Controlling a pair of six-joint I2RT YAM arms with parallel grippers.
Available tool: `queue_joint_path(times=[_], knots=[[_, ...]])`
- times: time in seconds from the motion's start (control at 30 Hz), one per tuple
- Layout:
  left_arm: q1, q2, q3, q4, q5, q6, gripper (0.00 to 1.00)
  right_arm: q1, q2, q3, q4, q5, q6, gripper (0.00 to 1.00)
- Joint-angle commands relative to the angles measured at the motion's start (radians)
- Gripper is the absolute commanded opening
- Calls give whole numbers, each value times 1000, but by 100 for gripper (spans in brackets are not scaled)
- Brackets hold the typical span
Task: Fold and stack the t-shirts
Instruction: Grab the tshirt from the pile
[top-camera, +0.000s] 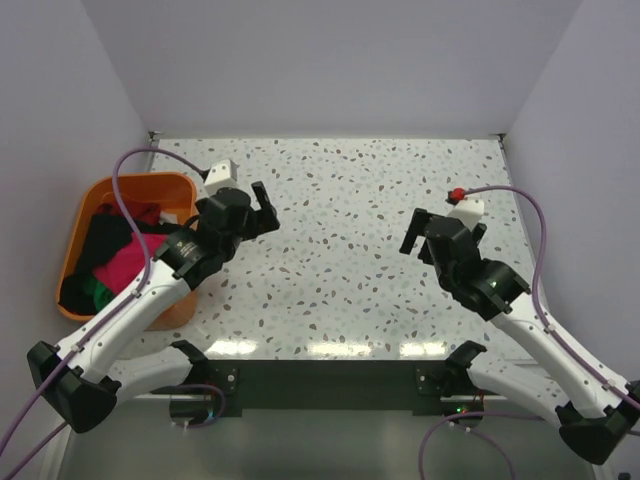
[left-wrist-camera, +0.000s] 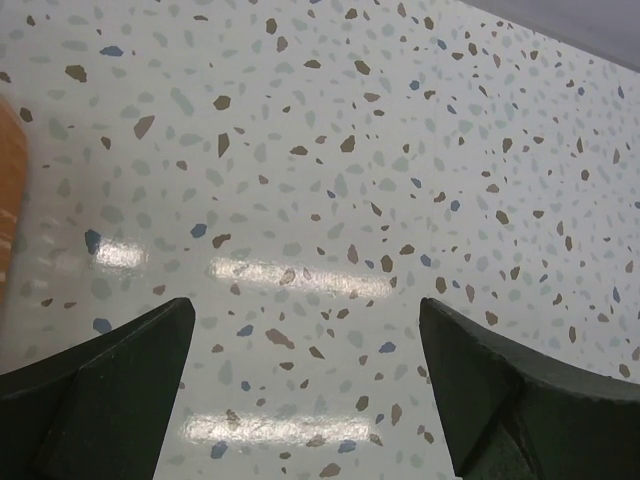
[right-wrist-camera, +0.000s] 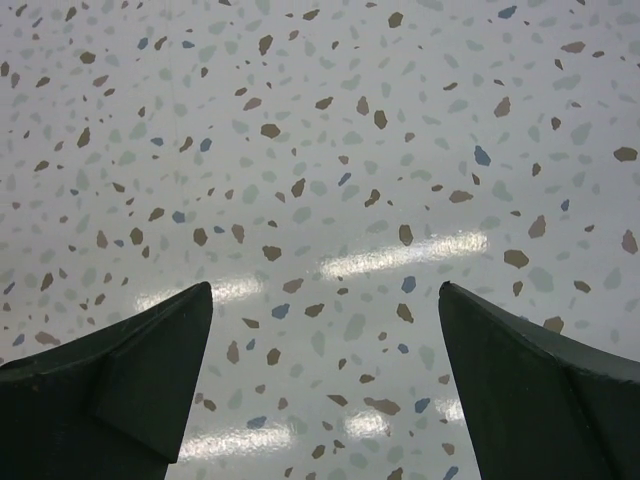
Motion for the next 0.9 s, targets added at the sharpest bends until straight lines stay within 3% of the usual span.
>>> queue_joint_path(times=[0.0, 0.13, 0.23, 0.43, 0.47, 0.6, 0.77, 0.87], knots=[[0, -11, 11, -38, -64, -17, 100, 2, -25, -17, 66, -18, -28, 99], [3, -10, 63, -135, -171, -64, 100, 2, -40, -38, 118, -47, -50, 99], [55, -2, 126, -306, -245, -174, 100, 2, -42, -46, 138, -73, -73, 99], [415, -11, 137, -486, -234, -198, 100, 2, 7, -46, 166, -157, -113, 99], [507, -7, 137, -497, -228, -186, 100, 2, 17, -37, 163, -160, -116, 99], [663, 70, 137, -473, -173, -147, 100, 2, 67, -24, 163, -193, -128, 99], [743, 117, 108, -436, -196, -159, 100, 2, 115, -26, 180, -213, -140, 99], [775, 143, 73, -365, -144, -118, 88, 2, 139, -23, 180, -206, -143, 99]])
